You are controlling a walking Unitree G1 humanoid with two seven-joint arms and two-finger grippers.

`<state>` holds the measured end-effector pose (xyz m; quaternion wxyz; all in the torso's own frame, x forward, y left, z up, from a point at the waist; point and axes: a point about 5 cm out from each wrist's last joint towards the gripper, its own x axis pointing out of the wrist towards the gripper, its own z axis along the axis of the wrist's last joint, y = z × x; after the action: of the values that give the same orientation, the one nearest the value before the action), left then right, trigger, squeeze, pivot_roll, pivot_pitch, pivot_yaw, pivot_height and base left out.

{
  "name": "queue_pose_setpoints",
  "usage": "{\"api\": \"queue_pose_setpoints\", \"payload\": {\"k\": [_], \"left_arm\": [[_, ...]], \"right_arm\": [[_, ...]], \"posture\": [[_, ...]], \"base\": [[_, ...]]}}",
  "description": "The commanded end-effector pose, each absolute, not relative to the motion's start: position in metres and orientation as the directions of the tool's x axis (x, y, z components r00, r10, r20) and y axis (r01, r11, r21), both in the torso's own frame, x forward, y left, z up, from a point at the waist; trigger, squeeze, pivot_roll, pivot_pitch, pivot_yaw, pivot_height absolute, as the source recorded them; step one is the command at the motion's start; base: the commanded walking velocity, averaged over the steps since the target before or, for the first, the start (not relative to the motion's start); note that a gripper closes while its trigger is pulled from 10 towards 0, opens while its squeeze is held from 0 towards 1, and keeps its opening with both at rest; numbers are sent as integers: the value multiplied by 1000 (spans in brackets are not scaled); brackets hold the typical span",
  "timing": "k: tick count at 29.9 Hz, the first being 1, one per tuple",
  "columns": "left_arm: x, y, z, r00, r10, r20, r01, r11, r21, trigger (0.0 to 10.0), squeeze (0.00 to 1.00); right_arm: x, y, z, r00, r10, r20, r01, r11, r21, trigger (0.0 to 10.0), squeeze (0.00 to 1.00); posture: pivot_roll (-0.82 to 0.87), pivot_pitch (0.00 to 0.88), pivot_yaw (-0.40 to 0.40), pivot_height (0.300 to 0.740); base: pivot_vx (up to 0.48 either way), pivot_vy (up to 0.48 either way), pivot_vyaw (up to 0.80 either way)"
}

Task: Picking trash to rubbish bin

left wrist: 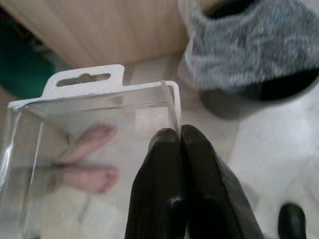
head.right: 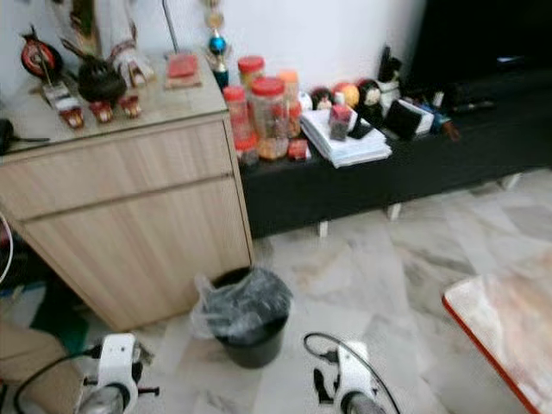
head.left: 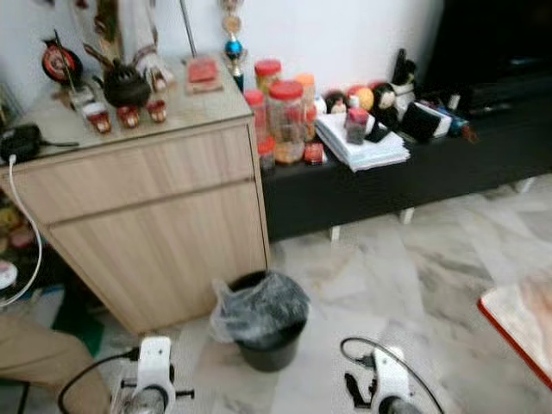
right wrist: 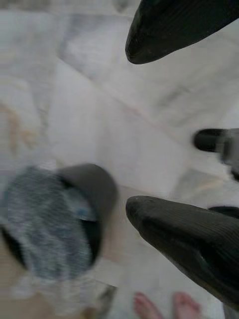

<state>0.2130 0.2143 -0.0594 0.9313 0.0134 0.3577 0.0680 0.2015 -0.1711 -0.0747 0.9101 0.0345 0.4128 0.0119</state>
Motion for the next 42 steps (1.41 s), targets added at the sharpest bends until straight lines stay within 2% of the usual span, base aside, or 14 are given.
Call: {"api": "queue_pose_setpoints", "payload": {"k": [1,14,19,20,23,24,28,32,34,35,38,42], "left_arm": [[215,225,-56,739,162,-653,-128,987,100,10000,0],[217,226,-54,747,165,-644,-130,986,102,10000,0],[230,226,-43,800,137,-584,-70,988,137,10000,0],[241,223,-33,844,85,-530,2,987,161,10000,0],[257,217,-15,897,-31,-441,125,975,185,10000,0],[257,217,-15,897,-31,-441,125,975,185,10000,0],[288,202,31,933,-241,-269,304,926,225,10000,0],[321,180,78,935,-335,-119,355,899,257,10000,0],[327,174,83,931,-349,-108,365,894,261,10000,0],[338,161,86,928,-360,-94,371,912,175,10000,0],[344,144,83,914,-388,-116,401,908,122,10000,0],[345,126,70,891,-413,-187,414,910,-32,10000,0]], "right_arm": [[202,-162,-75,662,67,-747,0,996,89,10000,0],[204,-162,-74,670,70,-739,6,995,100,10000,0],[210,-159,-70,689,86,-720,-17,995,102,10000,0],[215,-158,-67,698,98,-710,-46,995,92,10000,0],[223,-155,-62,717,127,-686,-87,992,93,10000,0],[223,-155,-62,717,127,-686,-87,992,93,10000,0],[239,-150,-51,749,171,-641,-154,985,83,10000,0],[256,-143,-37,776,227,-588,-213,973,94,10000,0],[260,-140,-34,780,244,-577,-228,968,101,10000,0],[269,-132,-27,786,295,-542,-268,954,131,10000,0],[278,-122,-17,792,358,-495,-322,933,160,10000,0],[288,-109,-5,788,436,-436,-401,899,174,10000,0]], "posture": [[60,0,41,740],[64,0,44,740],[74,9,47,740],[74,12,48,740],[74,12,48,740],[74,12,48,740],[91,17,45,740],[94,12,45,740],[89,12,47,740],[77,8,50,740],[72,8,52,740],[53,5,58,740]], "base": [[472,0,-456],[464,0,0],[430,0,0],[0,0,0],[0,0,0],[0,0,0],[0,0,0],[0,0,0],[0,0,0],[0,0,0],[0,0,0],[0,0,0]]}}
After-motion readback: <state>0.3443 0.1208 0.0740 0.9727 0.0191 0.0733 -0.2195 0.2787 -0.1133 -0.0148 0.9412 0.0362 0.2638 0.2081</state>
